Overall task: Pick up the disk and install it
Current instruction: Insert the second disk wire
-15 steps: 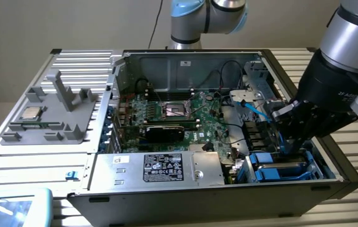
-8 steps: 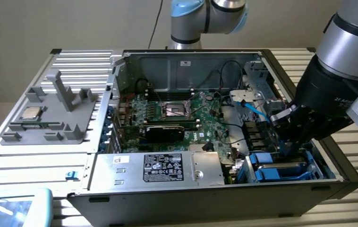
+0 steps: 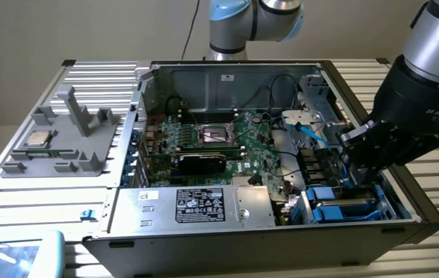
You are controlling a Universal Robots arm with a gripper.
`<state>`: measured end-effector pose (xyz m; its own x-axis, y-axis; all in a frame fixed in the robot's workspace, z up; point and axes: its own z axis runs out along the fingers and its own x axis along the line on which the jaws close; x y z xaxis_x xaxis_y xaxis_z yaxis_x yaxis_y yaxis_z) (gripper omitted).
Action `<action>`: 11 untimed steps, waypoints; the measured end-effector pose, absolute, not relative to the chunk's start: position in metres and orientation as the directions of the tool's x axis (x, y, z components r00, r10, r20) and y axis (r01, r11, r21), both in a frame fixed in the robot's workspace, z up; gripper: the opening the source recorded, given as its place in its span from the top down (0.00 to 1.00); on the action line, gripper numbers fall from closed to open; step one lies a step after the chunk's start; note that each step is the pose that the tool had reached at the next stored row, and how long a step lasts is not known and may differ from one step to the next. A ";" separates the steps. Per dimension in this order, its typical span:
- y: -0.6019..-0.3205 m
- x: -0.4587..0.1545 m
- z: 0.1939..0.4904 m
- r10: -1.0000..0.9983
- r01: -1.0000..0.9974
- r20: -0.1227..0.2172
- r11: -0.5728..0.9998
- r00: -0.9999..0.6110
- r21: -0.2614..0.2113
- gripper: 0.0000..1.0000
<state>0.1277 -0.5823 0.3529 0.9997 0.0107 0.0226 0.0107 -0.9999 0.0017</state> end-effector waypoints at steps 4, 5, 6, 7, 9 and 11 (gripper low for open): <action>-0.586 0.129 0.350 0.010 0.011 0.023 -1.000 1.000 -0.008 0.89; -0.587 0.129 0.348 0.010 0.011 0.023 -1.000 1.000 -0.013 0.89; -0.587 0.129 0.347 0.010 0.011 0.023 -1.000 1.000 -0.019 0.89; -0.588 0.129 0.346 0.010 0.011 0.023 -1.000 1.000 -0.025 0.89; -0.588 0.129 0.344 0.010 0.011 0.023 -0.999 1.000 -0.037 0.89; -0.588 0.129 0.341 0.010 0.011 0.023 -0.999 1.000 -0.043 0.89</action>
<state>0.1289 -0.5880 0.3411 0.9997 0.0097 0.0230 0.0107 -0.9990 -0.0435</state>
